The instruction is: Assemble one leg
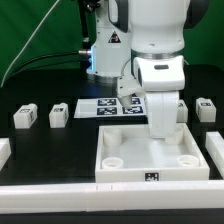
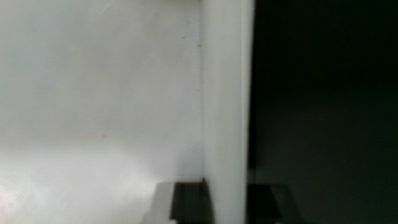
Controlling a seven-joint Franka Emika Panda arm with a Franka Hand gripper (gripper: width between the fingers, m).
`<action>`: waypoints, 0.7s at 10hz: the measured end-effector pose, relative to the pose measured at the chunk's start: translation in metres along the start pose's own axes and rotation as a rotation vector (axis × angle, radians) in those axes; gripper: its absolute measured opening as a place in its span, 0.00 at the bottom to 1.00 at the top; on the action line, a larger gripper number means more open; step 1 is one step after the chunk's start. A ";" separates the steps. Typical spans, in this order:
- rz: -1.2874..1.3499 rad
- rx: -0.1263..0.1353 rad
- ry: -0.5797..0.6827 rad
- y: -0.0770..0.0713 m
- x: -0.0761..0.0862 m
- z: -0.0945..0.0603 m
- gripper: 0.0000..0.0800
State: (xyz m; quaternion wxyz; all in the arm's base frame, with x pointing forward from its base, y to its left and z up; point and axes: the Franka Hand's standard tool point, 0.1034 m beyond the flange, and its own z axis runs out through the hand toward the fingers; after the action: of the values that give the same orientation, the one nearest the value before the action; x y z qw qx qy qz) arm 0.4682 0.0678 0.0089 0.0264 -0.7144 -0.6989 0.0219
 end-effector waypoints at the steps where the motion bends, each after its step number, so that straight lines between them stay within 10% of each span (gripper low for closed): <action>1: -0.002 -0.005 0.006 0.004 0.009 0.000 0.09; 7: -0.004 -0.014 0.019 0.011 0.022 -0.001 0.09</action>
Offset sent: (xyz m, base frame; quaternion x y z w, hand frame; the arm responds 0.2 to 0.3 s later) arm 0.0092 0.0204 -0.0049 0.0005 0.0056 -0.0039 1.0000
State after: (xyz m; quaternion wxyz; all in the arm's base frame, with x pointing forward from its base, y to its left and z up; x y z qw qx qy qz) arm 0.4793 0.0895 0.0089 0.0281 -0.7135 -0.7001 0.0100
